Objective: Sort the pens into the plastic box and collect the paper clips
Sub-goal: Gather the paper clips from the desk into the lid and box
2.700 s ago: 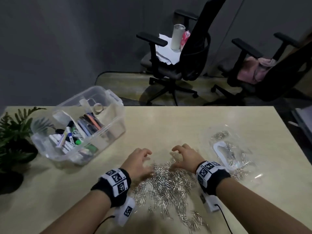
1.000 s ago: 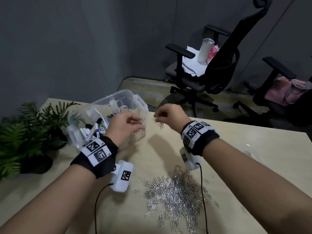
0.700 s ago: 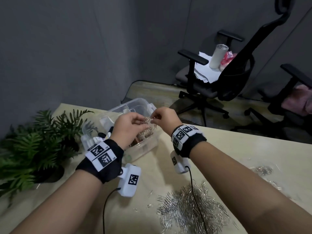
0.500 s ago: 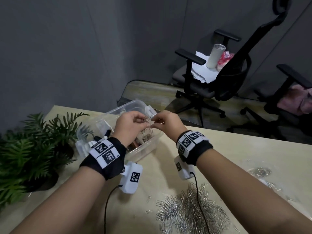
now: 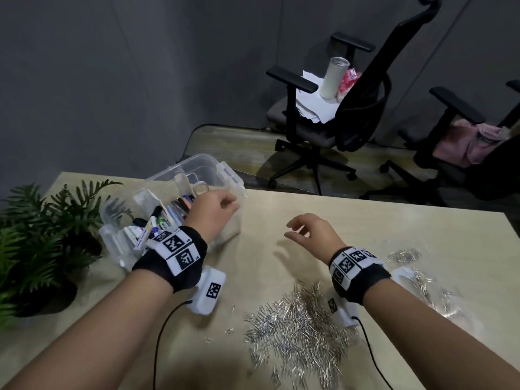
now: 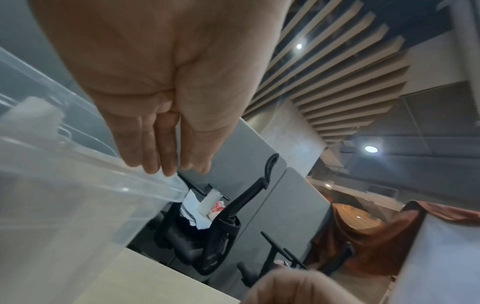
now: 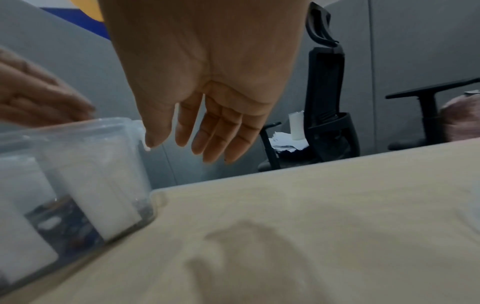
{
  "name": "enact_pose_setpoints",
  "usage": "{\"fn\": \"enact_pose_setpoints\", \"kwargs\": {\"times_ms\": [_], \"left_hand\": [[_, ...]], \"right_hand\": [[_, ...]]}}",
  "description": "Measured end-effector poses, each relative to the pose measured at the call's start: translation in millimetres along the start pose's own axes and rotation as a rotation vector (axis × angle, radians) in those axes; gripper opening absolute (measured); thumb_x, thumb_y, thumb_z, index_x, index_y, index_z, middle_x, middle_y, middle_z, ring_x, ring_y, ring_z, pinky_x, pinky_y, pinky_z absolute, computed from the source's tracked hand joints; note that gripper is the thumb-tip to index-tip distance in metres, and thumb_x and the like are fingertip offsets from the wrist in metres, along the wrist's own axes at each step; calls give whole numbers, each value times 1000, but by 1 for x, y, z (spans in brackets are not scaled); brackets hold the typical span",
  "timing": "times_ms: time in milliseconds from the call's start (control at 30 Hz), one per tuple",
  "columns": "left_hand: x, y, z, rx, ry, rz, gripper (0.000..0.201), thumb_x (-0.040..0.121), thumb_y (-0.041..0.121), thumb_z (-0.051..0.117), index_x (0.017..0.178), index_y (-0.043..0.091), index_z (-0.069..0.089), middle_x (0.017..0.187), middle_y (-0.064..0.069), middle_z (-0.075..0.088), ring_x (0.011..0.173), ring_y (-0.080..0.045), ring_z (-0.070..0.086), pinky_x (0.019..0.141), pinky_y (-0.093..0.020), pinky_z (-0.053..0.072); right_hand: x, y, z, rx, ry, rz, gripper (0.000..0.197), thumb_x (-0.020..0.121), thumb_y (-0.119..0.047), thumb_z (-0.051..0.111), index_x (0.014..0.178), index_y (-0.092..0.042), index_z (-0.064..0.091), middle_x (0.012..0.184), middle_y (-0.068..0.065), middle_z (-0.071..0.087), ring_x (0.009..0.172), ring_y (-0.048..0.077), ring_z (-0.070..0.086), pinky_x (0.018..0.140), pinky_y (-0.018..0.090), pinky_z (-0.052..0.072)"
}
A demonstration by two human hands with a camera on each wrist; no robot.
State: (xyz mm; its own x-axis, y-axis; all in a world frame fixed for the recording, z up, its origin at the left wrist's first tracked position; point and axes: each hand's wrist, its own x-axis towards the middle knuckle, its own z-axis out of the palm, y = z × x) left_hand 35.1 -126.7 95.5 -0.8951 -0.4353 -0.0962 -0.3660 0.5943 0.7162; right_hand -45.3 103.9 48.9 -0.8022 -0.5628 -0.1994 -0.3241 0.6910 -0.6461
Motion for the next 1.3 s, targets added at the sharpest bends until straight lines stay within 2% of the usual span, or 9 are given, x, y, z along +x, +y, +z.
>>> {"fn": "enact_pose_setpoints", "kwargs": {"times_ms": [167, 267, 367, 467, 600, 733, 967, 1133, 1300], "left_hand": [[-29, 24, 22, -183, -34, 131, 23, 83, 21, 72, 104, 14, 65, 93, 0, 66, 87, -13, 62, 83, -24, 51], [-52, 23, 53, -138, -138, 148, 31, 81, 26, 73, 108, 19, 62, 100, 2, 63, 90, -11, 59, 83, -26, 51], [-78, 9, 89, 14, -324, 82, 45, 81, 34, 71, 122, 24, 53, 118, 3, 54, 101, -9, 53, 90, -26, 48], [-104, -15, 123, 213, -488, -51, 67, 76, 41, 75, 132, 23, 44, 130, -3, 45, 114, -16, 48, 102, -32, 42], [-137, -35, 150, 338, -546, -171, 95, 55, 53, 84, 134, 25, 39, 125, -1, 40, 116, -18, 42, 100, -33, 41], [-150, -34, 168, 317, -500, -137, 91, 55, 45, 86, 132, 26, 40, 118, 3, 38, 114, -16, 38, 104, -32, 38], [-145, -28, 188, 253, -465, -60, 59, 72, 21, 80, 123, 24, 50, 115, 3, 46, 110, -15, 49, 98, -26, 42], [-133, -30, 184, 268, -464, -36, 35, 80, 18, 72, 112, 21, 57, 108, 4, 55, 97, -12, 54, 90, -24, 45], [-128, -28, 181, 263, -459, -39, 22, 83, 15, 69, 104, 18, 62, 104, 1, 61, 94, -14, 57, 89, -29, 47]], "right_hand": [[-40, 46, 8, -126, -95, 144, 47, 81, -43, 70, 122, -25, 57, 119, 0, 53, 104, 16, 53, 95, 34, 46], [-69, 70, 13, -203, -149, 248, 65, 79, -48, 70, 134, -25, 45, 131, 5, 45, 117, 22, 48, 100, 37, 44], [-98, 90, 19, -282, -197, 366, 87, 65, -63, 74, 135, -27, 37, 127, 6, 41, 114, 25, 48, 98, 40, 45], [-124, 106, 22, -334, -241, 440, 95, 50, -80, 69, 122, -28, 35, 117, 5, 38, 105, 25, 51, 90, 44, 52], [-152, 117, 30, -291, -265, 474, 103, 47, -85, 65, 123, -25, 31, 118, 5, 35, 103, 26, 53, 87, 42, 54], [-161, 108, 45, -134, -241, 370, 95, 59, -66, 76, 131, -22, 30, 123, 5, 33, 110, 25, 51, 98, 38, 48], [-144, 90, 65, -63, -314, 230, 84, 67, -37, 83, 135, -20, 37, 127, 4, 35, 112, 23, 51, 100, 33, 45], [-135, 95, 62, -95, -327, 198, 50, 77, -25, 76, 118, -15, 49, 117, 5, 43, 95, 20, 53, 88, 30, 46], [-128, 102, 59, -88, -321, 178, 31, 82, -20, 72, 109, -14, 58, 111, 6, 52, 96, 22, 54, 82, 26, 41]]}}
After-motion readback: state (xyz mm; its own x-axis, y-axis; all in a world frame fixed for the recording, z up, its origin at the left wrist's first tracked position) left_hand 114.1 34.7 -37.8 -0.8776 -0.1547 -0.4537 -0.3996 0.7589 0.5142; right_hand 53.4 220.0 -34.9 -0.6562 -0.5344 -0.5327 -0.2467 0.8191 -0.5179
